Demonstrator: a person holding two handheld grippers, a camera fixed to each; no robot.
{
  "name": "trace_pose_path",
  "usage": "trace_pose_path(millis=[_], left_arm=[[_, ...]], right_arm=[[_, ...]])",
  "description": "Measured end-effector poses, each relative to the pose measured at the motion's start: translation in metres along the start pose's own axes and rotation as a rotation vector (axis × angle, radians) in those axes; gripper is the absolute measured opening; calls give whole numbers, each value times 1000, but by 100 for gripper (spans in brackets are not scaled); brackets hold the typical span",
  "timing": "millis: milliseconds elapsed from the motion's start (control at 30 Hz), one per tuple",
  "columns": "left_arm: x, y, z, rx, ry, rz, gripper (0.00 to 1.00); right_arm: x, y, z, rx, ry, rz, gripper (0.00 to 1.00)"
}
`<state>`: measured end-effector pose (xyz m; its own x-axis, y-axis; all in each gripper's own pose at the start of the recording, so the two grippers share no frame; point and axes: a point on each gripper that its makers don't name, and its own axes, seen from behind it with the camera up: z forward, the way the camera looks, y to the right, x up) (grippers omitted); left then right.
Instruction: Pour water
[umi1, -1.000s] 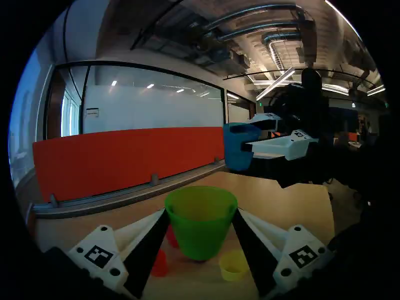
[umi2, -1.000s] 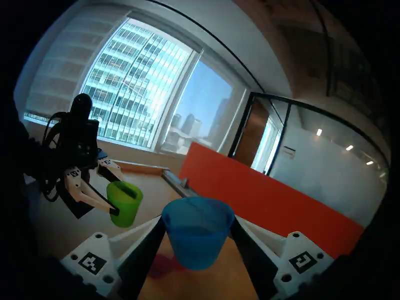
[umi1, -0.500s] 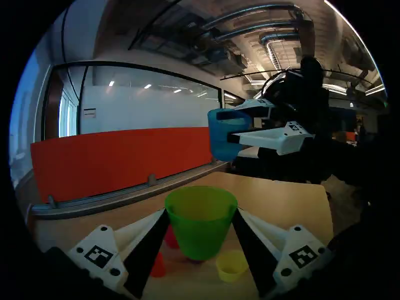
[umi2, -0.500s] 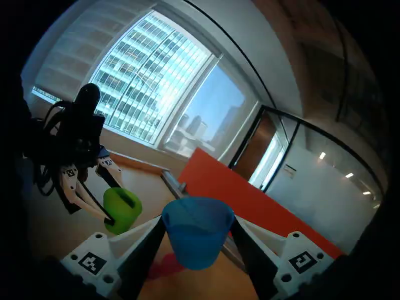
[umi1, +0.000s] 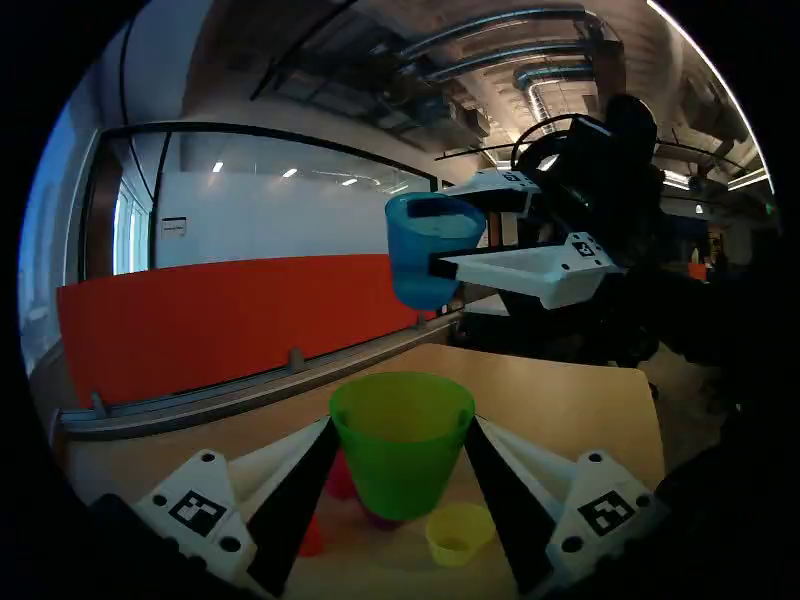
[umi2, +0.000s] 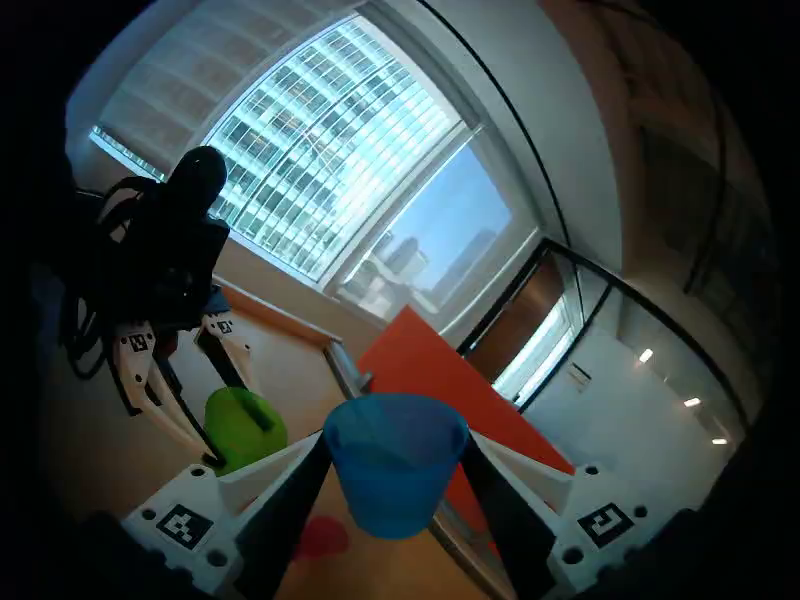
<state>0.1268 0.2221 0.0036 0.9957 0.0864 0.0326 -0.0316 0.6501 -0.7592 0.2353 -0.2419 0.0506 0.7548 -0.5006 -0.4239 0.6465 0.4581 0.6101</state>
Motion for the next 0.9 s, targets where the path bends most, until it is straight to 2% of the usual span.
trace_pose_path(millis=[467, 900], left_arm=[[-1, 4, 4, -12, 0, -1, 86], [2, 9, 7, -21, 2, 4, 86]], right_arm=[[11, 7, 17, 2, -8, -141, 91], [17, 16, 25, -12, -13, -259, 91]])
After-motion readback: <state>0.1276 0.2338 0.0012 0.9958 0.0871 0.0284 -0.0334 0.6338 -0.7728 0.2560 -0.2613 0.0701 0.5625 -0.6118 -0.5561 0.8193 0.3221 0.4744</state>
